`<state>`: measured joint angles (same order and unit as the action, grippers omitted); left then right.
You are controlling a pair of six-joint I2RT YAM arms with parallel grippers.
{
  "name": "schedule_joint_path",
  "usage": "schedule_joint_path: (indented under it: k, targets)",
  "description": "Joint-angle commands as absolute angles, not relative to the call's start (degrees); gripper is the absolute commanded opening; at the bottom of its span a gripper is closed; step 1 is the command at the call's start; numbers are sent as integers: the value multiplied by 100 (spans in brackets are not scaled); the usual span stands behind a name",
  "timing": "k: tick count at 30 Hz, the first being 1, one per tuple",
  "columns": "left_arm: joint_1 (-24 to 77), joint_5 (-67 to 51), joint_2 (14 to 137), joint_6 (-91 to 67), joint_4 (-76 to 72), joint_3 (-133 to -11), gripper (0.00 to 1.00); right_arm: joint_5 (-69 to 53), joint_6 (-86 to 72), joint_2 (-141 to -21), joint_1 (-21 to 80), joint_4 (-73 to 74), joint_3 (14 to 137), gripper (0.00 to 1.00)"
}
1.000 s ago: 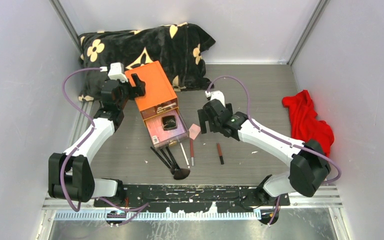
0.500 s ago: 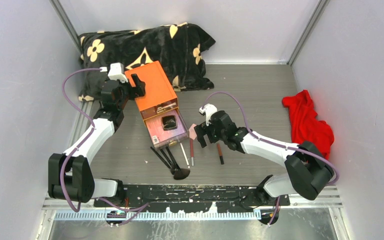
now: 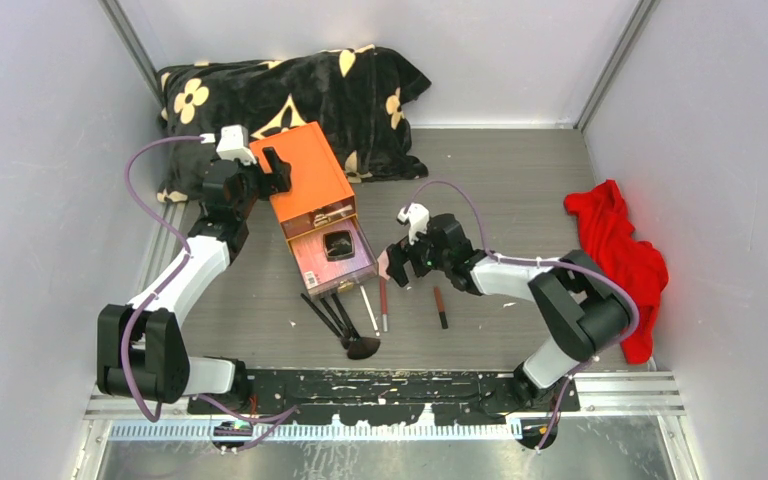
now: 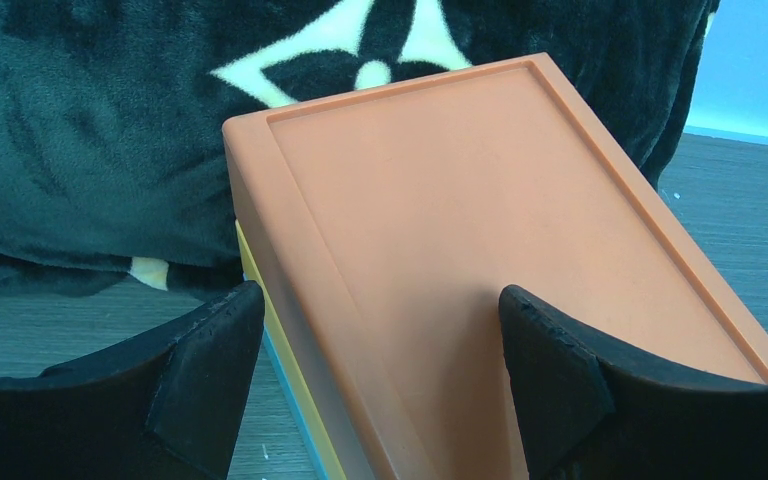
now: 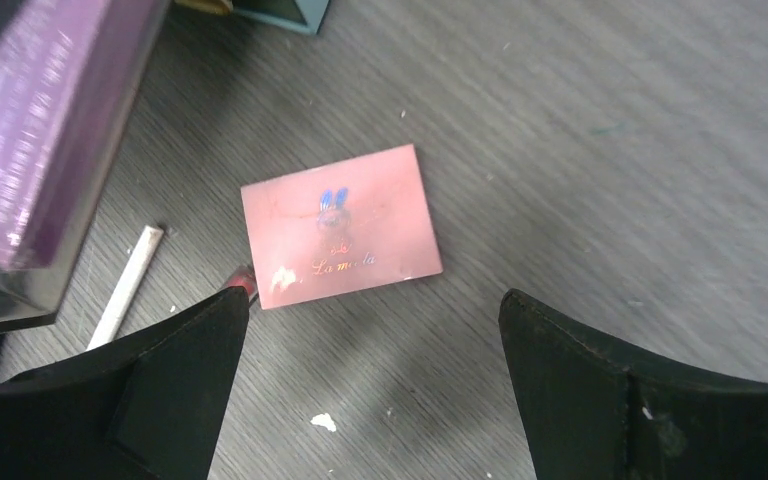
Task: Organize the makeup
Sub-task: Pick up the makeup from the center of the board.
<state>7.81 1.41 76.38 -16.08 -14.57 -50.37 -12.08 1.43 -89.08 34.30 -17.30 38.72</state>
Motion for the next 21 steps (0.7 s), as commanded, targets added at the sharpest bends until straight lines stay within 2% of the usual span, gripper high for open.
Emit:
schedule_joint_path:
  k: [1, 12, 21]
  targets:
    - [791, 291, 7982, -1160, -141, -4772, 86, -1682, 139, -9177, 3396, -2543, 3976, 100]
    - [787, 310, 8055, -1142, -110, -4808, 85, -1617, 180, -9562, 3322, -2912, 4007, 100]
    - [791, 328, 8078, -1132, -114, -4804, 85, -1562, 361, -10024, 3313, -2616, 4382, 100]
